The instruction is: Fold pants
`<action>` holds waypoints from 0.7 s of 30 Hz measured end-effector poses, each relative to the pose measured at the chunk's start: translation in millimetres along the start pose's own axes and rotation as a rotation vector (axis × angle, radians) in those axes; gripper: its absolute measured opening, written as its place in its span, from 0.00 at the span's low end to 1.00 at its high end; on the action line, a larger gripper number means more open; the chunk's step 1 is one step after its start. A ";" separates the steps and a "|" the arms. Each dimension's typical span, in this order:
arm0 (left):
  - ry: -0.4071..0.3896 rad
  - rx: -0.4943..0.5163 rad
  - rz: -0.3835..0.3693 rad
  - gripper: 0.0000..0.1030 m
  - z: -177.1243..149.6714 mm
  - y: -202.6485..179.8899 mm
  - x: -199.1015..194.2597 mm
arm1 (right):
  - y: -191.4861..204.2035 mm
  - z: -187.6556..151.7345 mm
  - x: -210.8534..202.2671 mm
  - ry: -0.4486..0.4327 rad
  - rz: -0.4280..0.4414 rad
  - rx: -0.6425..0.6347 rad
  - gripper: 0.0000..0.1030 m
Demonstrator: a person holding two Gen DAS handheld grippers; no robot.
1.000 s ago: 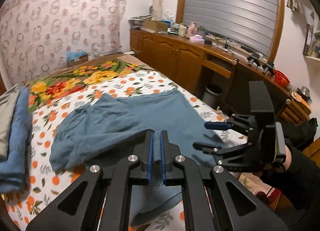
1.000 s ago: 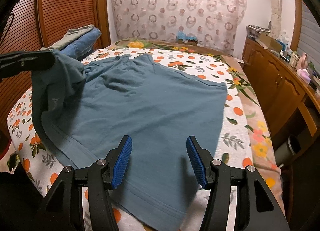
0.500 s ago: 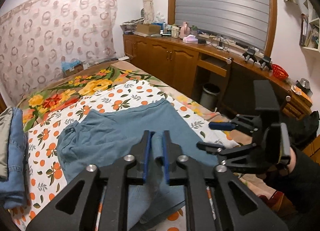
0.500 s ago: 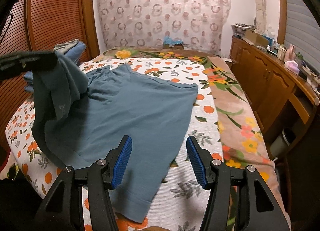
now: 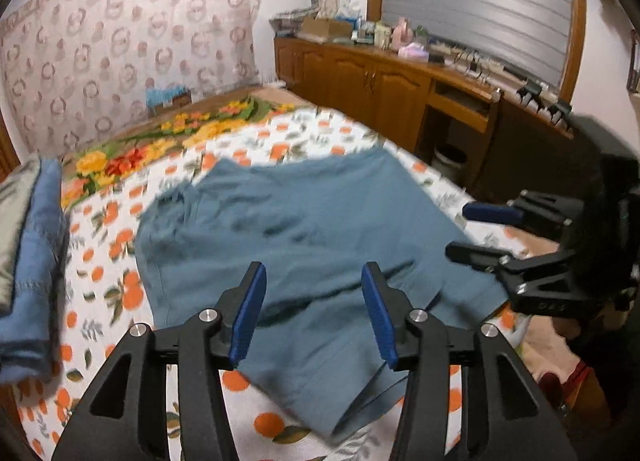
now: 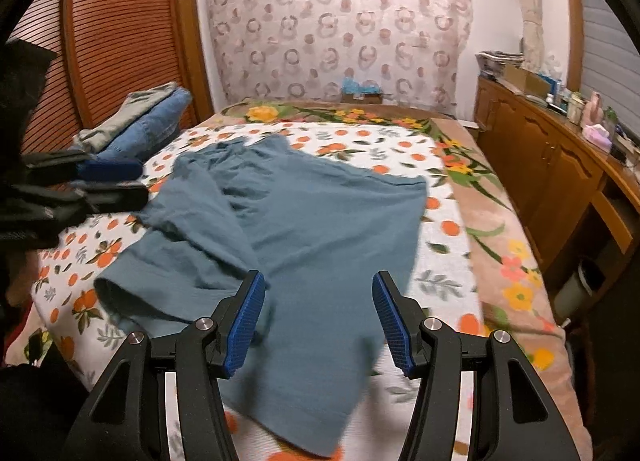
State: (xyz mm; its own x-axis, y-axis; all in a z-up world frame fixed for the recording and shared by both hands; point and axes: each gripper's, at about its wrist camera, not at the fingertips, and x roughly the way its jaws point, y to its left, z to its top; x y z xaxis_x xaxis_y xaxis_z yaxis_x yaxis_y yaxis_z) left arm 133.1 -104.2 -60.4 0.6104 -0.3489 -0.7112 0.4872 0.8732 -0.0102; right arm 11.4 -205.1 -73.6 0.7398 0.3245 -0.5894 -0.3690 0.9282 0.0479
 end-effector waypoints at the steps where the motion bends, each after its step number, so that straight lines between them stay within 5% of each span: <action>1: 0.007 -0.002 0.007 0.70 -4.6 1.7 3.6 | 2.8 -0.8 3.0 0.006 0.011 -0.006 0.52; 16: 0.077 -0.102 0.007 0.75 -50.3 31.9 24.2 | 1.6 -0.6 41.1 0.089 0.086 -0.011 0.34; 21: 0.077 -0.106 0.011 0.75 -53.6 33.2 22.7 | 0.1 4.5 48.1 0.103 0.097 -0.009 0.19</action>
State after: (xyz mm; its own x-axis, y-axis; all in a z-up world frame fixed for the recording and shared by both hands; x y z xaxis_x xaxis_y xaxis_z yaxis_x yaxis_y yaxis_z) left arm 129.7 -64.8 -114.5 0.5638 -0.3150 -0.7634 0.4093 0.9095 -0.0730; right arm 49.5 -188.5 -98.3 0.6391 0.3919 -0.6618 -0.4414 0.8915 0.1017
